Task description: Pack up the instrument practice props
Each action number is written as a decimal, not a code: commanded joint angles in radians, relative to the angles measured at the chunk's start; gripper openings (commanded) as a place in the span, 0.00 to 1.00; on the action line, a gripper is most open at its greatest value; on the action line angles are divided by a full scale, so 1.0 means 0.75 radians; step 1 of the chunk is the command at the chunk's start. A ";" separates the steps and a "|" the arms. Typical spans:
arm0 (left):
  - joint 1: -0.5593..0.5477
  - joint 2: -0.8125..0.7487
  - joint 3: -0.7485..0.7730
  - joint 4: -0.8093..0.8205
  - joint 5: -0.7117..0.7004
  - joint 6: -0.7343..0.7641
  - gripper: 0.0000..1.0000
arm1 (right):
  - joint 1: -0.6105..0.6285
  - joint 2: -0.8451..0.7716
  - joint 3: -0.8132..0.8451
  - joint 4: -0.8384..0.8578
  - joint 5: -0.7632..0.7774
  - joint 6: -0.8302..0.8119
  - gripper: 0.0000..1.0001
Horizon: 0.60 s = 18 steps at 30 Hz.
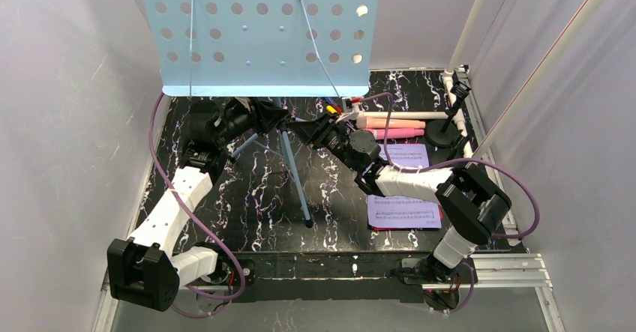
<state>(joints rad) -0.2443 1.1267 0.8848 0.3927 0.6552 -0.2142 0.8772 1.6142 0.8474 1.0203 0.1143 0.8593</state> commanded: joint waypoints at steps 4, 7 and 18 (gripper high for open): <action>-0.026 -0.042 0.013 -0.086 0.117 -0.093 0.00 | -0.012 0.025 0.072 0.126 -0.100 -0.037 0.34; -0.025 -0.044 0.013 -0.086 0.116 -0.094 0.00 | -0.019 0.013 0.062 0.123 -0.141 -0.273 0.17; -0.026 -0.054 0.014 -0.089 0.111 -0.093 0.00 | -0.021 0.010 0.009 0.014 -0.501 -2.328 0.01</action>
<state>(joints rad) -0.2443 1.1179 0.8848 0.3771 0.6556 -0.2092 0.8642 1.6283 0.8566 1.0958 -0.1688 -0.0937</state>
